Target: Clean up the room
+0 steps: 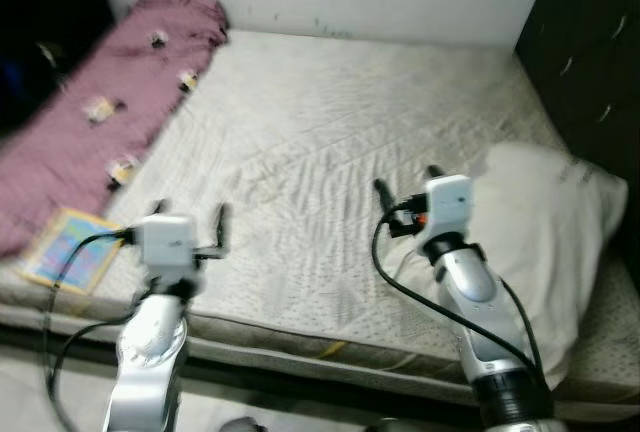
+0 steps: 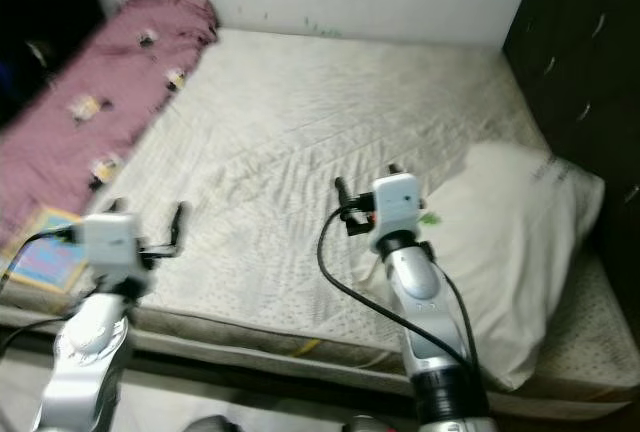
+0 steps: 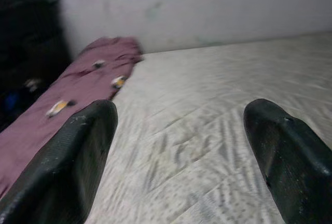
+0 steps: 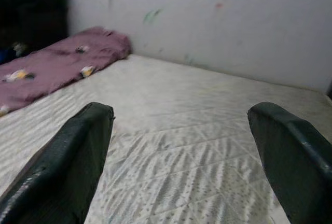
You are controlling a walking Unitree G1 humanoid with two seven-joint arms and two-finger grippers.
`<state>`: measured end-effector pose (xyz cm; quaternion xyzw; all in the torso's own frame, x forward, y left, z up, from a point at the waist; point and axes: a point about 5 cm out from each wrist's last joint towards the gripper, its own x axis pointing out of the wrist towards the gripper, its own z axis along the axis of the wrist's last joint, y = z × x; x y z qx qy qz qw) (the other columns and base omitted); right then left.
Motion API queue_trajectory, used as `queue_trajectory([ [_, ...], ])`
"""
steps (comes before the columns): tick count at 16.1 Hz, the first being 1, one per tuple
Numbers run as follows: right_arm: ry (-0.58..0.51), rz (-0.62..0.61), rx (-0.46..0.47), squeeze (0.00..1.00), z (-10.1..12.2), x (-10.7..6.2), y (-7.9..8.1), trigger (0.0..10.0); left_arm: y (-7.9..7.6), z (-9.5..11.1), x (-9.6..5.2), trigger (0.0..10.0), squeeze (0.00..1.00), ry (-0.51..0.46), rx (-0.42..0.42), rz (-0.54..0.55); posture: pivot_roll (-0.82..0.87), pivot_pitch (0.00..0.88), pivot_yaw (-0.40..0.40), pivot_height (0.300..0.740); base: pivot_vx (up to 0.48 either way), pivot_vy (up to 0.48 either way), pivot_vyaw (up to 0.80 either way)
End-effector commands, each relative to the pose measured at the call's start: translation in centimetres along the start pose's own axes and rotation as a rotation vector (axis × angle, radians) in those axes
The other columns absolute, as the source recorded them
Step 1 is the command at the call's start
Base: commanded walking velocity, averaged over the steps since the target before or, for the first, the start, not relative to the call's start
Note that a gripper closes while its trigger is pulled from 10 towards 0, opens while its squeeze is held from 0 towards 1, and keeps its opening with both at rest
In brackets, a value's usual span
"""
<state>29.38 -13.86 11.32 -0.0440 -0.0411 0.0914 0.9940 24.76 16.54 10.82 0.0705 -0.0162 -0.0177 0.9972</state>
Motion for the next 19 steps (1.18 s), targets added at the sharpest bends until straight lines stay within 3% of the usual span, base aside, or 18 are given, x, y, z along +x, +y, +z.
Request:
queue_trajectory([
  [1, -0.054, -0.041, -0.011, 0.0, 1.2, 0.0, -0.3, 10.0, -0.5, 0.1, 0.7, 10.0, 0.0, 0.007, 0.025, -0.061, -0.1, 0.0, 0.102, 0.74, 0.0, 0.0, 0.0],
  [4, -0.054, -0.116, 0.003, 0.0, 0.8, -0.5, -0.5, 10.0, -1.1, 0.9, 1.6, 10.0, 0.0, -0.02, 0.028, -0.117, -0.09, 0.0, 0.128, 0.74, 0.0, 0.0, 0.0],
  [8, -0.029, -0.137, 0.01, 0.0, 0.2, -0.2, -1.2, 10.0, -0.8, 1.2, 1.3, 10.0, 0.0, -0.019, -0.001, -0.065, -0.07, 0.0, 0.067, 0.74, 0.0, 0.0, 0.0],
  [10, -0.006, -0.148, 0.003, 0.0, -0.4, -0.2, -2.0, 10.0, 0.2, 0.5, 1.0, 10.0, 0.0, -0.009, 0.025, -0.011, -0.05, 0.0, 0.041, 0.74, 0.0, 0.0, 0.0],
  [13, 0.011, -0.089, -0.016, 0.0, -0.8, -1.1, -1.5, 10.0, 1.8, -0.6, 0.0, 10.0, 0.0, 0.032, 0.047, 0.054, -0.03, 0.0, 0.028, 0.74, 0.0, 0.0, 0.0],
  [19, 0.036, -0.032, -0.024, 0.0, -1.0, -1.4, -1.3, 10.0, 1.4, -1.2, -1.5, 10.0, 0.0, 0.051, 0.035, 0.078, -0.03, 0.0, -0.041, 0.74, 0.0, 0.0, 0.0],
])
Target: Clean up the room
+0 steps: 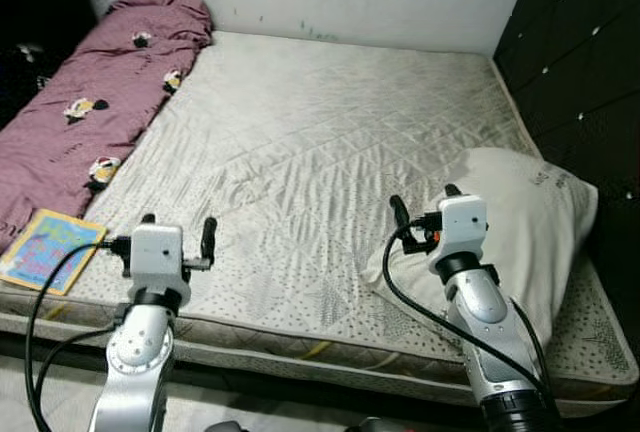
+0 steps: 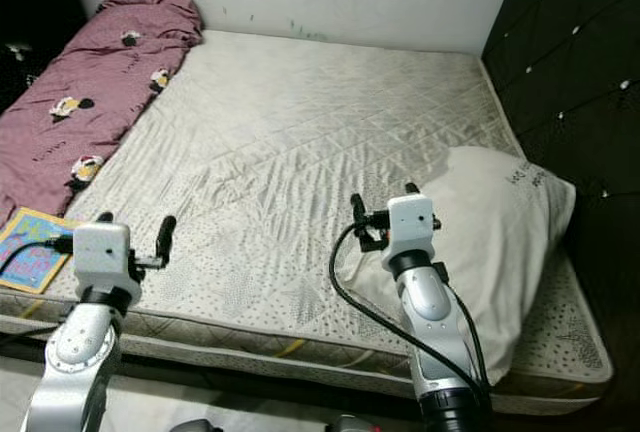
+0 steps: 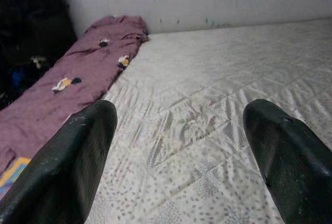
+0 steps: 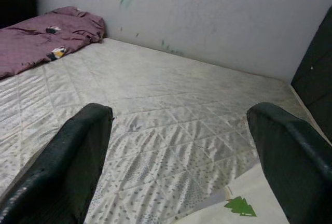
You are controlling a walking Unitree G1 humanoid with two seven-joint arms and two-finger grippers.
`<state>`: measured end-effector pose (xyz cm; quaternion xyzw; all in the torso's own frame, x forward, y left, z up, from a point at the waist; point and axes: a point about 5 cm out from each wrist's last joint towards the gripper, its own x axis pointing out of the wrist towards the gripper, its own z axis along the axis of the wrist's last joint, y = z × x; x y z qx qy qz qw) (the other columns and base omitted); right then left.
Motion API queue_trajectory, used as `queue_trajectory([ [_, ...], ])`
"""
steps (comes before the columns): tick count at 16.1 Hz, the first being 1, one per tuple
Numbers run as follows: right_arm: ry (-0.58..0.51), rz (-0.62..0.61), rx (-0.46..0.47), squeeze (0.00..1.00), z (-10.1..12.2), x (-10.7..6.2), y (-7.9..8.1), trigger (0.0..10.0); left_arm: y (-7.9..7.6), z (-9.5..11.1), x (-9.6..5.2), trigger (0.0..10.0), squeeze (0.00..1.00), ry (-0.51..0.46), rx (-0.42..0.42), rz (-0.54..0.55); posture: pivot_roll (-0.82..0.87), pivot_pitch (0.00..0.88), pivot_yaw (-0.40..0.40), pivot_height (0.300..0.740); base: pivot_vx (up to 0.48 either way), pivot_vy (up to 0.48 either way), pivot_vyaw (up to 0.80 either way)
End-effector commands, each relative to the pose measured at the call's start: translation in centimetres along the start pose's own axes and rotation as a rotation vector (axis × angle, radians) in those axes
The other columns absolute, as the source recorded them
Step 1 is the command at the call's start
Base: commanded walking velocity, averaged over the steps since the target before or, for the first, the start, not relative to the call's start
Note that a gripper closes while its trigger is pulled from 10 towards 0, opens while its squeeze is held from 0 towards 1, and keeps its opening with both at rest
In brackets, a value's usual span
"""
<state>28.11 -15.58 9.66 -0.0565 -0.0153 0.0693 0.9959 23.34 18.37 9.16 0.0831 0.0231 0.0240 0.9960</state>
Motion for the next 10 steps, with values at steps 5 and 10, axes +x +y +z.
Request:
queue_trajectory([
  [5, -0.009, 0.023, 0.007, 0.0, 0.74, -0.1, 0.17, 10.0, -0.6, 1.14, 0.09, 10.0, 0.0, -0.048, -0.022, -0.033, -0.04, 0.0, -0.036, 0.74, 0.0, -0.052, 0.0],
  [10, 0.0, 0.041, 0.009, 0.0, 0.82, 0.14, 0.27, 10.0, -0.38, 1.44, 0.24, 10.0, 0.0, -0.06, -0.022, -0.023, -0.04, 0.005, -0.048, 0.74, 0.0, -0.325, 0.0],
])
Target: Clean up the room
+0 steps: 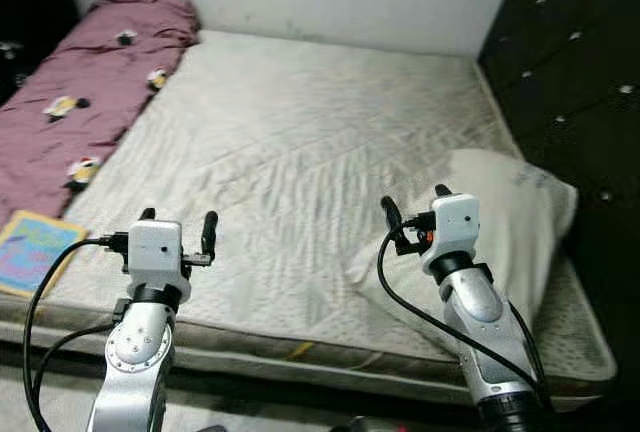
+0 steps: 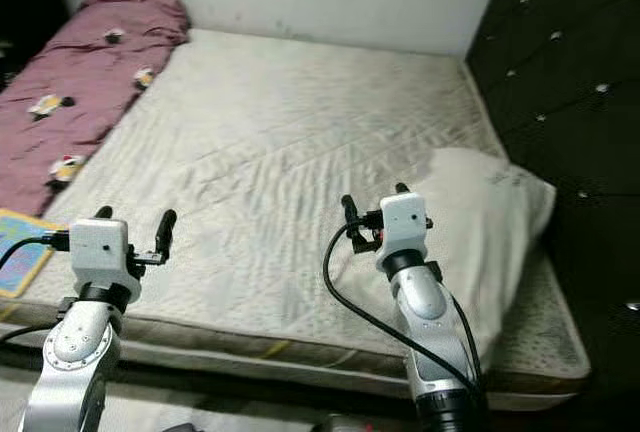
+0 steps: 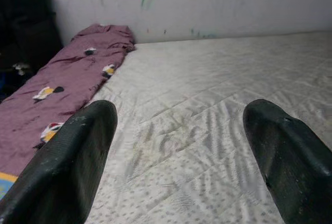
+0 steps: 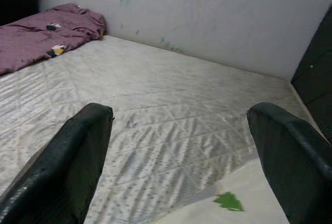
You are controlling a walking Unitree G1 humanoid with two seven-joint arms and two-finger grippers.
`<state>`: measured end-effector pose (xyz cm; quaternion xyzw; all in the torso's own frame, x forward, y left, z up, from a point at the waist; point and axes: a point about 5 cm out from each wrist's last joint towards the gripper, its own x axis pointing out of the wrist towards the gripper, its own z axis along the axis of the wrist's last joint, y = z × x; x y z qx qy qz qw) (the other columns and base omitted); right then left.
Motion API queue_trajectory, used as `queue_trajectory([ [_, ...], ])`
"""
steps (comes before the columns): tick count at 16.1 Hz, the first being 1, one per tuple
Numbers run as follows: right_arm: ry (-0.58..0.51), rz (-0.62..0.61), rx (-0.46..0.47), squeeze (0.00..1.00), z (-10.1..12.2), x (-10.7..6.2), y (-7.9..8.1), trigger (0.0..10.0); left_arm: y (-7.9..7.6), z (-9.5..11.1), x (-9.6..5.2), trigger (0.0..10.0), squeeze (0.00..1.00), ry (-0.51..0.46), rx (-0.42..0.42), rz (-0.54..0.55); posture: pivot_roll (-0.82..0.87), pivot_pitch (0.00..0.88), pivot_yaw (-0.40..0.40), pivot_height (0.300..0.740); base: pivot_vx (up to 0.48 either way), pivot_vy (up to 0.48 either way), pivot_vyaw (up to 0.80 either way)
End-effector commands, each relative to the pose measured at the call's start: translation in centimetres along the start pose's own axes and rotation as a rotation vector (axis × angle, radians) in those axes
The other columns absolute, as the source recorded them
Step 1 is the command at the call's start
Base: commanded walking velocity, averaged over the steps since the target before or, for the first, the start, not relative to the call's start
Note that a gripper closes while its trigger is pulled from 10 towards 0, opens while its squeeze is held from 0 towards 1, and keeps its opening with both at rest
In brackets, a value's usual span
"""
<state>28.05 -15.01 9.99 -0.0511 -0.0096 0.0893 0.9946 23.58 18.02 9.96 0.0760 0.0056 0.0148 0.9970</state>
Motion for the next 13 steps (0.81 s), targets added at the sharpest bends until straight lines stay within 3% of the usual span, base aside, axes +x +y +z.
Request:
queue_trajectory([
  [1, -0.008, 0.003, -0.004, 0.0, 0.47, 0.18, -0.29, 10.0, -0.12, 0.57, 0.0, 10.0, 0.0, -0.023, -0.008, -0.004, -0.03, 0.006, -0.049, 0.74, 0.0, -0.356, 0.0],
  [11, -0.012, 0.009, -0.016, 0.0, 0.69, 0.81, -0.56, 10.0, -0.25, 0.71, 0.26, 10.0, 0.0, -0.028, -0.018, 0.001, -0.05, 0.021, -0.047, 0.74, 0.0, -0.353, 0.0],
  [13, -0.016, 0.013, -0.018, 0.0, 0.81, 1.01, -0.48, 10.0, -0.32, 0.73, 0.3, 10.0, 0.0, -0.028, -0.021, 0.0, -0.05, 0.022, -0.049, 0.74, 0.0, -0.124, 0.0],
])
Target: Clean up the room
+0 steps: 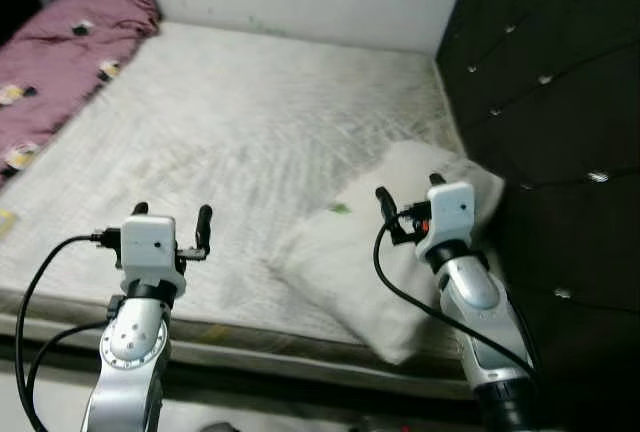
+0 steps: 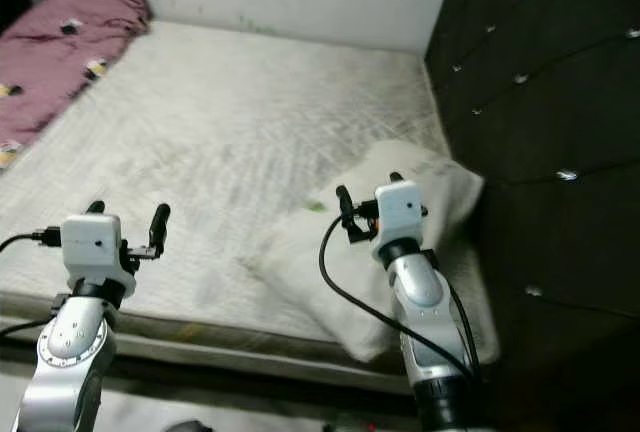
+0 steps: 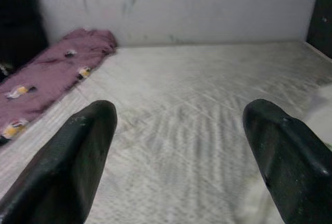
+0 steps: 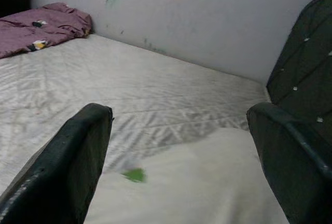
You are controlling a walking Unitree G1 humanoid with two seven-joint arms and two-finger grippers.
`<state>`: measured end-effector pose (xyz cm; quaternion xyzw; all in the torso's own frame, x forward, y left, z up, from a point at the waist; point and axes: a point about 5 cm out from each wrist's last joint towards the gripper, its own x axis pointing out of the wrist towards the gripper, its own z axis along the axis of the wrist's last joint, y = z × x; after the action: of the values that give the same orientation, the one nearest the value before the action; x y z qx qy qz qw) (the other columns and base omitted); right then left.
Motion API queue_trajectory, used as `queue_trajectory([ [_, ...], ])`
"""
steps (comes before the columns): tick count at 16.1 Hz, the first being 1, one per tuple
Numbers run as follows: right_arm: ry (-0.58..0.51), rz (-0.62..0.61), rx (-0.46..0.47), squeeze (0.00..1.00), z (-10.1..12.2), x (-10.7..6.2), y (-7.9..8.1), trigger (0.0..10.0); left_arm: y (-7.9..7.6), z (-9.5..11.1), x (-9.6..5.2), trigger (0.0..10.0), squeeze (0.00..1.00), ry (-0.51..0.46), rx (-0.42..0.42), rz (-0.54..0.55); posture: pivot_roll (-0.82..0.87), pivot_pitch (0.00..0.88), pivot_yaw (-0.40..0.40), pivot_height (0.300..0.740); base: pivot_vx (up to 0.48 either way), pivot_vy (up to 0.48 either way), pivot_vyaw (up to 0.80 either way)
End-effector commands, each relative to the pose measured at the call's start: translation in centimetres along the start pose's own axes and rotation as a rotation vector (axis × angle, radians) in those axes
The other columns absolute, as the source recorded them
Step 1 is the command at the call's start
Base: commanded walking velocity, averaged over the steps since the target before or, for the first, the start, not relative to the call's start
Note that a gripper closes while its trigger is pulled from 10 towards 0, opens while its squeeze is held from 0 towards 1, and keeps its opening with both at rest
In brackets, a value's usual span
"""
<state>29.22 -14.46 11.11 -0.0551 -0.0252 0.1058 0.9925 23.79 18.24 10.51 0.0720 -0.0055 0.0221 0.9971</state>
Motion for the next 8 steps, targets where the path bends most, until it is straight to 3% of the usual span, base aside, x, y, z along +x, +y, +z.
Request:
queue_trajectory([
  [1, 0.016, -0.017, -0.008, 0.0, -0.32, -0.26, -0.69, 10.0, -0.62, 0.24, 0.11, 10.0, 0.0, -0.009, -0.015, -0.016, -0.05, 0.022, -0.049, 0.74, 0.0, 0.0, 0.0],
  [4, 0.02, -0.019, -0.007, 0.0, -0.35, -0.22, -0.65, 10.0, -0.51, 0.29, 0.09, 10.0, 0.0, -0.017, -0.019, -0.009, -0.05, 0.022, -0.048, 0.74, 0.0, 0.0, 0.0],
  [8, 0.025, -0.028, 0.0, 0.0, -0.45, -0.32, -0.81, 10.0, -0.3, 0.22, 0.06, 10.0, 0.0, -0.011, -0.022, 0.011, -0.05, 0.022, -0.048, 0.74, 0.0, 0.0, -0.68],
])
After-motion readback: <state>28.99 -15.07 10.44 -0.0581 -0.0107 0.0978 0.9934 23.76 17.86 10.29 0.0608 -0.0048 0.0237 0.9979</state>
